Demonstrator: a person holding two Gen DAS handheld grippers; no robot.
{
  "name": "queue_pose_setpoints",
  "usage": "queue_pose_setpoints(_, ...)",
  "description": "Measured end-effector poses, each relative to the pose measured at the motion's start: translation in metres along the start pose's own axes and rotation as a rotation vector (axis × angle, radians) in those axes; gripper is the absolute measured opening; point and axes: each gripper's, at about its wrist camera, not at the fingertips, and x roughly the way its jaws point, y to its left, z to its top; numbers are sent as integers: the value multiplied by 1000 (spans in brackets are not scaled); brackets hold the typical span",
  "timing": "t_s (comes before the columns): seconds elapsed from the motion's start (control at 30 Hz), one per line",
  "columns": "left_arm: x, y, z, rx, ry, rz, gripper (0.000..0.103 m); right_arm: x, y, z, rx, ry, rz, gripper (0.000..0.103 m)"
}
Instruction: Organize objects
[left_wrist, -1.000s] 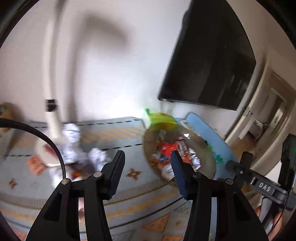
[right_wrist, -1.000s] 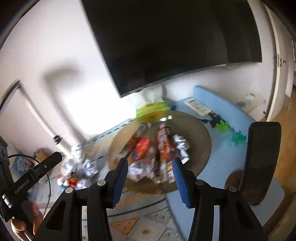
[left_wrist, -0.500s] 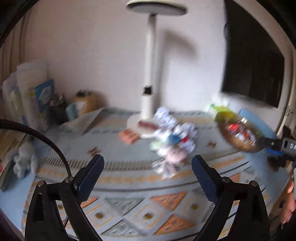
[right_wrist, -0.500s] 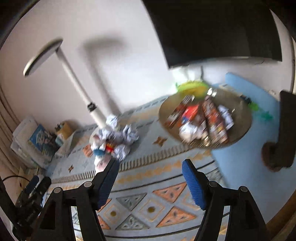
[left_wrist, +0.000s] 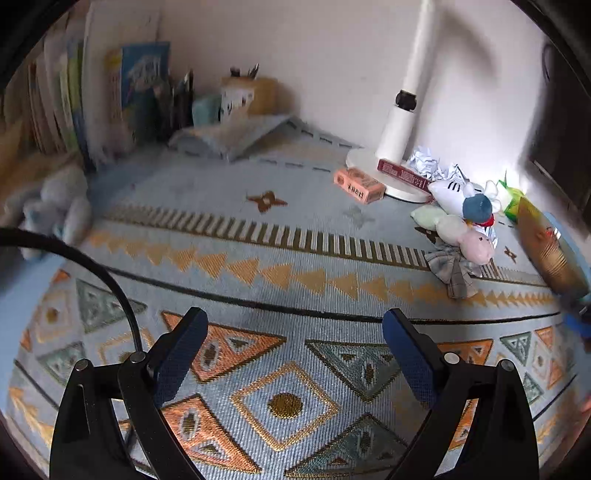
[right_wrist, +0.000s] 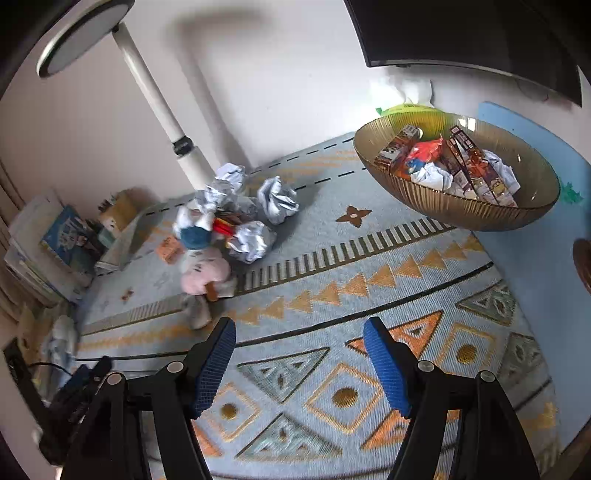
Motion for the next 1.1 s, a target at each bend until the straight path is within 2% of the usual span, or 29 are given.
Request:
queue_pose_setpoints(0.07, 1, 2, 0, -10, 4, -18, 96, 12, 1, -7, -28, -26, -16, 70)
queue_pose_setpoints(0.13, 8, 1, -1, -14, 41, 1, 96, 24, 3, -16, -57, -48, -62, 70)
queue_pose_setpoints(0.23, 21, -7, -2, 8, 109, 82, 96, 34, 9, -18, -93, -18, -68, 70)
queue_pose_setpoints(0.33, 27, -19, -4, 73, 141, 153, 97, 43, 12, -18, -119, 21, -91, 80)
queue_pose_setpoints(0.43, 26, -18, -6, 73, 141, 138, 98, 53, 8, -16, -107, 80, -80, 83)
queue_pose_setpoints(0.53, 26, -19, -8, 78, 147, 142, 101, 54, 6, -16, -102, 81, -66, 90)
queue_pose_setpoints(0.63, 26, -19, -7, 77, 149, 139, 102, 57, 10, -17, -124, 99, -55, 102)
queue_pose_setpoints(0.87, 27, -20, -8, 74, 150, 141, 102, 64, 20, -18, -165, 124, -96, 103)
queue_pose_setpoints(0.93, 27, -20, -8, 73, 150, 142, 102, 75, 31, -16, -223, 158, -179, 103)
queue_pose_setpoints(1.0, 27, -20, -9, 73, 150, 141, 102, 83, 42, -12, -263, 151, -220, 103)
queue_pose_setpoints(1.1, 27, -20, -9, 73, 150, 142, 102, 87, 39, -10, -242, 165, -180, 103)
